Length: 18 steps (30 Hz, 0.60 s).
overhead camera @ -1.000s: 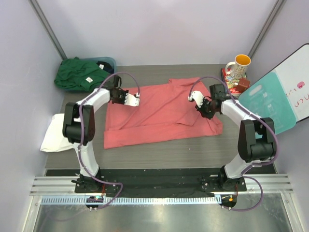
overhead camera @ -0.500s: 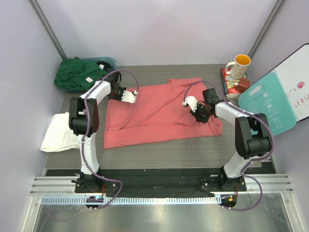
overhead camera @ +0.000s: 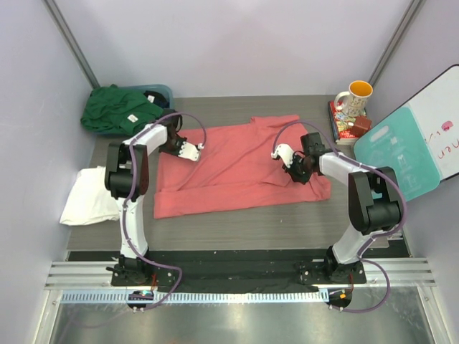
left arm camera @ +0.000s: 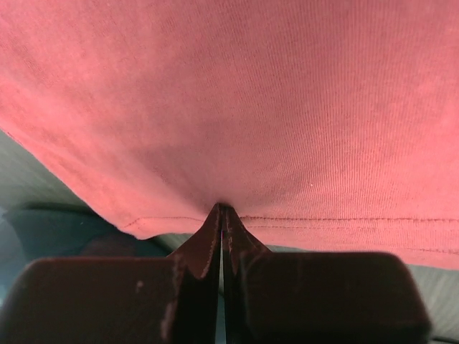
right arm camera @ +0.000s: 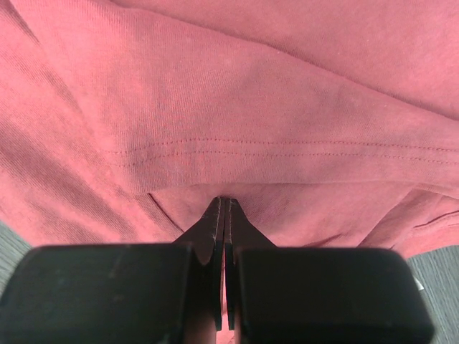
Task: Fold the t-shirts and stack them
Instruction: Fold the flattened tshirt in 1/3 of the way
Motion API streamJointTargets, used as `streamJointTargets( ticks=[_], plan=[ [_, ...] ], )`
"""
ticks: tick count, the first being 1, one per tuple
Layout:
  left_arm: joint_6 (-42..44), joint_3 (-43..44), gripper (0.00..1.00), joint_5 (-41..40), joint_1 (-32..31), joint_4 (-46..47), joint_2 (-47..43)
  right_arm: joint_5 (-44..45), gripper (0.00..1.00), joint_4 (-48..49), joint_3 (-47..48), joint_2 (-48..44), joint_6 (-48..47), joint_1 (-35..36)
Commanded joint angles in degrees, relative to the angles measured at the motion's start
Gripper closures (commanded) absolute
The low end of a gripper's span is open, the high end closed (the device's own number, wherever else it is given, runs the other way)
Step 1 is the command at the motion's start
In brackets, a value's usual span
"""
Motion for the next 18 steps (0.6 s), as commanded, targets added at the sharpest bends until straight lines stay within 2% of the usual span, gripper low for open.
streamJointTargets(
  ticks=[1,18],
  plan=[
    [1.3,-2.5,1.00,-4.8,0.3,5.7,2.6,1.7,0.99,-0.3,-3.4,-0.9,-0.8,0.3],
    [3.5,-6.7,1.00,-5.6,2.1,7.6,-0.9,7.0,0.99,-2.5,-13.8,-9.4,-5.9,0.3]
  ],
)
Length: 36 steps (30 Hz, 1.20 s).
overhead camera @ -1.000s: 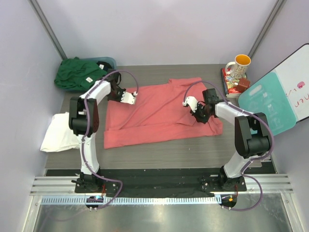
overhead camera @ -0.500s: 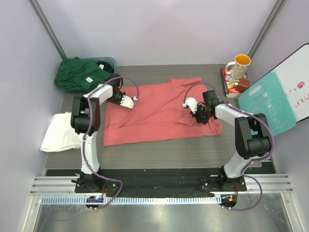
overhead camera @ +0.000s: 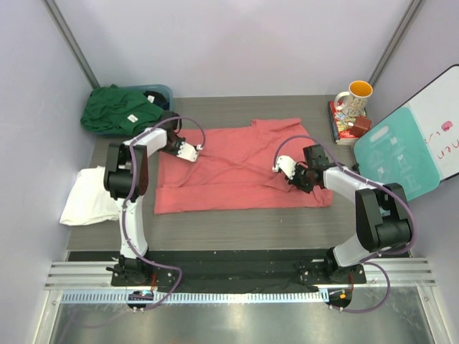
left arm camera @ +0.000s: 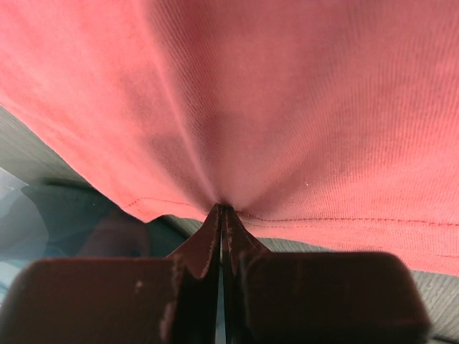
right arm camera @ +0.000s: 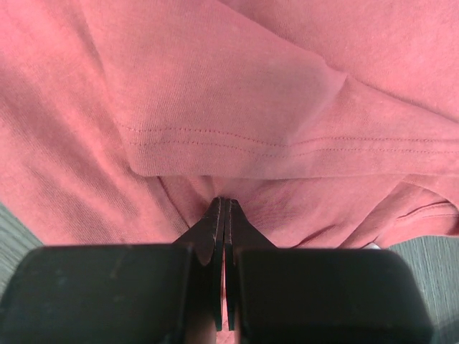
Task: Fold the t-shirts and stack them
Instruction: Fold the flattened tshirt in 1/3 of the way
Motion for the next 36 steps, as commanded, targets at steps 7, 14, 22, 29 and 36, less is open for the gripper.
streamJointTargets(
  ticks=[7,14,22,29,36],
  plan=[
    [1.1,-3.5,1.00,2.1,2.5,-0.5,-1.5,5.3,0.99,-8.5,-4.3,-2.3,-2.1,-0.2],
    [-3.8,-4.9,0.80,13.1,2.2,2.3,-8.7,5.6,0.99,-8.7,-3.5,-2.3,-2.0,-0.2],
    [-12.6,-7.6,0.59,26.5,0.2,-5.3,-23.2,5.5,0.98,-8.6,-1.4,-1.4,-1.2,-0.1],
    [-10.7,-14.3,1.00,28.1,-0.9,-17.2,-26.4,5.4,0.98,-8.7,0.7,-0.1,-1.9,-0.1],
    [-12.5,-20.4,1.00,24.8,-1.3,-13.9,-21.9,5.4,0.98,-8.7,1.5,0.0,-2.0,-0.1]
  ],
)
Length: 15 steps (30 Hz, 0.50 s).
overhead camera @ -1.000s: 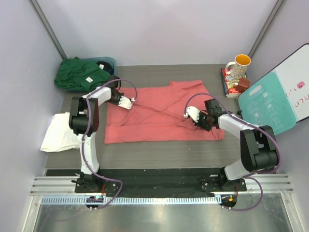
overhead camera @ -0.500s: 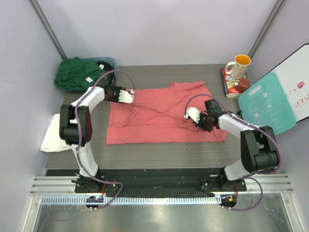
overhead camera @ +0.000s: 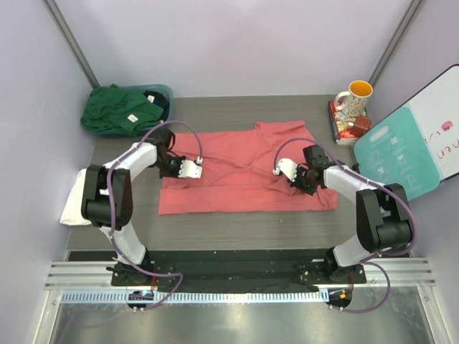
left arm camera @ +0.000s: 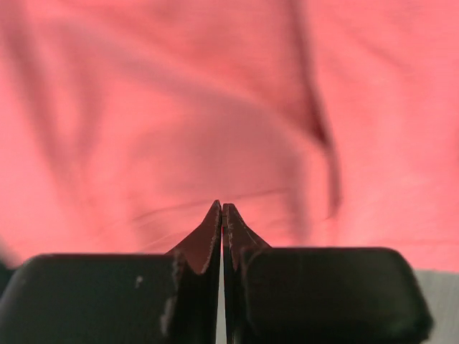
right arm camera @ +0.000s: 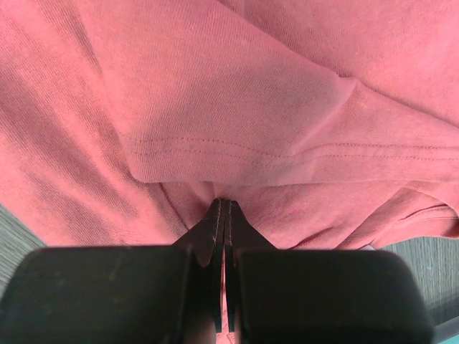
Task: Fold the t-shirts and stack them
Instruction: Fold the flattened tshirt in 1/3 of the way
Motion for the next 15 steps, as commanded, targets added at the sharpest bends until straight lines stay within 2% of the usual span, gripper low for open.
streamJointTargets(
  ticks=[1,9,15],
  plan=[
    [-2.0,-0.2,1.00,-0.5,-0.3,-1.4,3.1,1.7,0.98,-2.8,0.5,0.5,-0.1,-0.3],
    [-3.7,1.2,1.00,-1.9,-1.6,-1.8,6.4,1.2,0.98,-3.1,-0.1,-0.2,0.1,-0.3],
    [-2.2,-1.9,1.00,-9.9,-2.0,-0.1,7.1,1.3,0.98,-3.0,-0.6,-0.4,0.1,-0.3]
  ],
)
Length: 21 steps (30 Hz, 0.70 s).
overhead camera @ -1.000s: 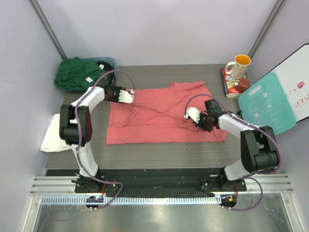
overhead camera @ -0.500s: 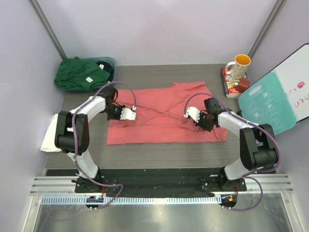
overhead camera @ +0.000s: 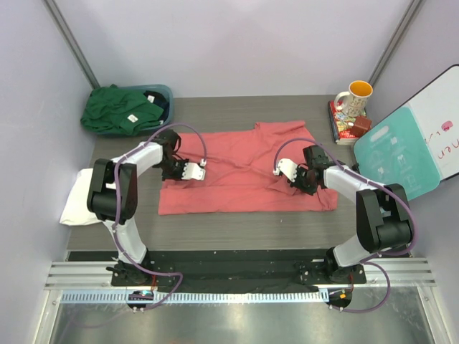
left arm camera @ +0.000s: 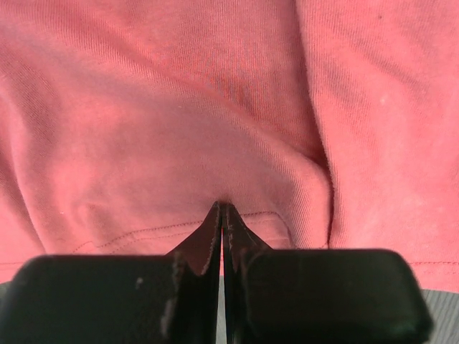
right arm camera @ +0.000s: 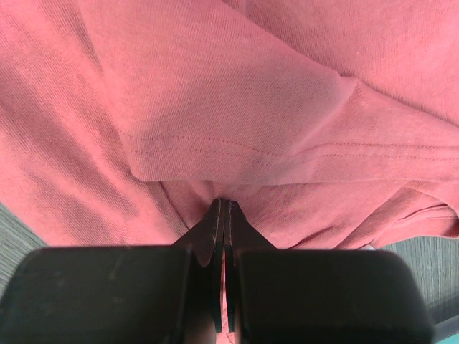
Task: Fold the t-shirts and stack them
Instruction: Fold the flattened tshirt in 1/3 of the way
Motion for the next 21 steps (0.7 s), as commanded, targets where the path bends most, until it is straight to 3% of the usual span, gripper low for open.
streamJointTargets(
  ticks=[1,9,21],
  plan=[
    [1.7,-3.0,1.00,-7.6,-0.1,1.4,1.4,1.3,0.98,-2.6,-1.0,-0.4,0.0,-0.3],
    [5.2,-5.3,1.00,-12.7,2.5,0.7,-1.0,2.0,0.98,-2.4,-3.5,-1.6,-1.4,-0.3],
    [6.5,-1.8,0.97,-13.0,6.4,4.0,-0.3,2.6,0.98,-2.1,-5.6,-2.5,-2.5,-0.3]
  ],
)
